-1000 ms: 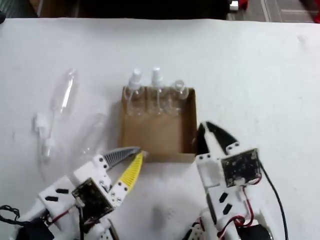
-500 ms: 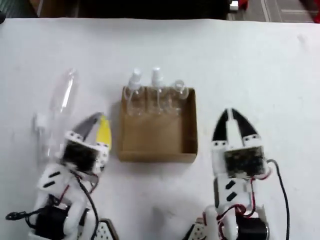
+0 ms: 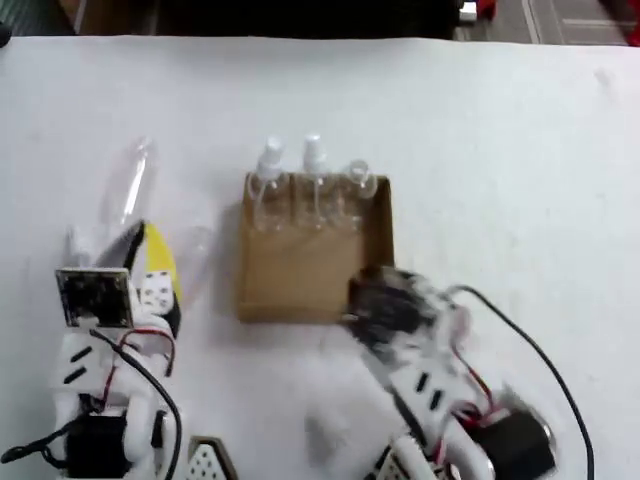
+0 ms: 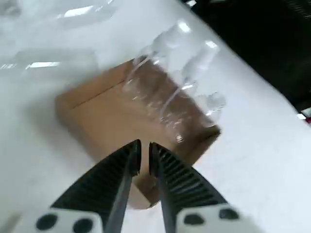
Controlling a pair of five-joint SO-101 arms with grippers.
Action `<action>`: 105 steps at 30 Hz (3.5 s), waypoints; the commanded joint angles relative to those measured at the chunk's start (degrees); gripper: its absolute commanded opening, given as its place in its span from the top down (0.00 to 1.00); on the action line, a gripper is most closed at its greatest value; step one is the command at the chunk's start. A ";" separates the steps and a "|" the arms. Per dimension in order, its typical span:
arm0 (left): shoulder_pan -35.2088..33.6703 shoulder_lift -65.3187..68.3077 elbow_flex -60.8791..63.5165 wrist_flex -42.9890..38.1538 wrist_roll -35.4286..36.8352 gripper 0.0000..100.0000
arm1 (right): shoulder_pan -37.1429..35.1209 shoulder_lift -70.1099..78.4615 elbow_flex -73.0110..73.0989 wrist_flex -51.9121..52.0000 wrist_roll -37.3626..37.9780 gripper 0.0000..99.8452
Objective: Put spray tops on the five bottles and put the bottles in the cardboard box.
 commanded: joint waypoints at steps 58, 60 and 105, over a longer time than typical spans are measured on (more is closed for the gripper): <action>-29.32 -0.04 9.23 -23.30 13.89 0.97 | -31.34 47.16 11.34 1.45 66.37 0.80; -28.44 -0.04 9.23 -23.30 13.89 0.97 | -30.11 49.27 11.34 0.13 66.29 0.80; -27.03 -0.04 9.41 -23.30 13.80 0.97 | -21.67 64.84 -3.60 -4.00 49.32 0.96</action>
